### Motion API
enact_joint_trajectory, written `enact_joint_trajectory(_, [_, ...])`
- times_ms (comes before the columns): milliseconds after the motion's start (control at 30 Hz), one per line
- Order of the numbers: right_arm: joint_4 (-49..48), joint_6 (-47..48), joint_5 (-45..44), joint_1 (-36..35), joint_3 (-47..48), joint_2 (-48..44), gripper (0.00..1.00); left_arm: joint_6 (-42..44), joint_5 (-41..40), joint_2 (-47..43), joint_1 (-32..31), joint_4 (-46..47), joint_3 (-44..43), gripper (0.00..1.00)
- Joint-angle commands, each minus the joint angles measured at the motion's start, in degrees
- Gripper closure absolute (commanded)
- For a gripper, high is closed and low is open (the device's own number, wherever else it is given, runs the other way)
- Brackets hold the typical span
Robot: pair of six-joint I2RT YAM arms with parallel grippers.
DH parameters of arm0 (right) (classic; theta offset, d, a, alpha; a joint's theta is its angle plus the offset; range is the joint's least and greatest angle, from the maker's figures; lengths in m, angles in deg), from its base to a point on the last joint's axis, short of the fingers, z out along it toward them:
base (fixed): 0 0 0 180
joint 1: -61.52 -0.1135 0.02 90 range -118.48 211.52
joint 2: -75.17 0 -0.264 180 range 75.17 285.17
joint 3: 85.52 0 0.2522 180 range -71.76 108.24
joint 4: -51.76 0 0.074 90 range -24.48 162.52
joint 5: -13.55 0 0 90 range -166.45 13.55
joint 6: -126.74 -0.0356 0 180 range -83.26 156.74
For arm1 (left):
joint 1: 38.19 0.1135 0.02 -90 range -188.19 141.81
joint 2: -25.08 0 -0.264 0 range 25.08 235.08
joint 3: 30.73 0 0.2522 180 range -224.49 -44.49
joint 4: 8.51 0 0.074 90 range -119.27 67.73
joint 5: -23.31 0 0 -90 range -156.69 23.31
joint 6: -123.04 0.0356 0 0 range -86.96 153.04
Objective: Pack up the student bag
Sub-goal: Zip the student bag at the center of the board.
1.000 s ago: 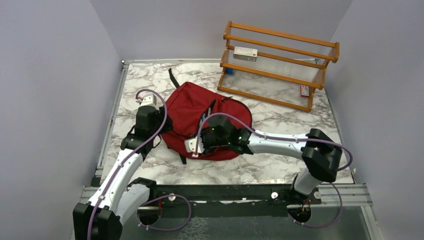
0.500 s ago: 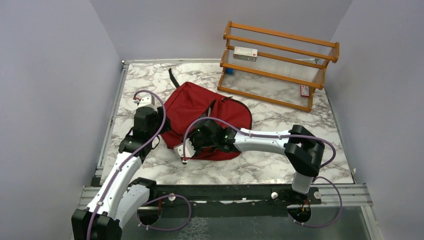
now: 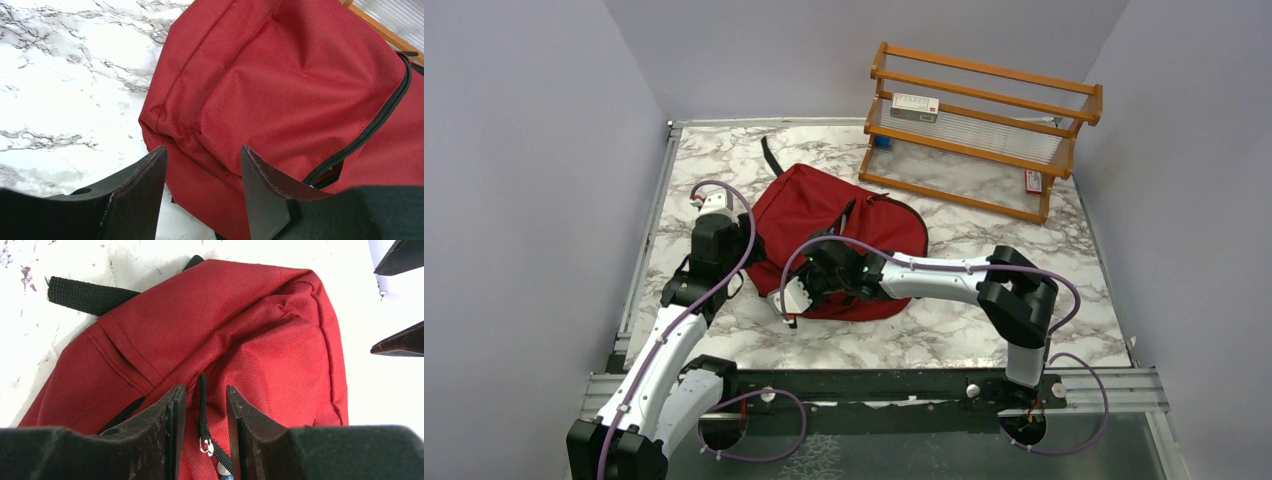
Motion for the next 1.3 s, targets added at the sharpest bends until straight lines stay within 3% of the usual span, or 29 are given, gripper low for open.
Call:
enact_joint_trajectory(0, [1.7, 0.8, -3.0, -0.4, 2.4, 2.1, 0.62, 0.4, -1.2, -0.9, 0.2, -0.6, -1.8, 0.43])
enact_joint_trajectory(500, [0.2, 0.8, -8.1, -0.4, 3.6, 3.9, 0.71, 0.4, -1.2, -0.8, 0.2, -0.4, -1.7, 0.43])
enact_joint_trajectory(667, [-1.6, -1.3, -8.6, -0.4, 3.4, 3.0, 0.80, 0.4, -1.1, -0.7, 0.2, -0.4, -1.7, 0.43])
enact_joint_trajectory(967, [-7.6, -9.3, -6.9, -0.4, 1.5, -0.1, 0.99, 0.4, -1.3, -0.4, 0.2, 0.0, -1.7, 0.43])
enact_joint_trajectory(1267, [-17.9, -22.1, -6.3, 0.0, -4.1, -5.4, 0.99, 0.5, -0.4, 0.2, 0.3, 0.1, -1.6, 0.43])
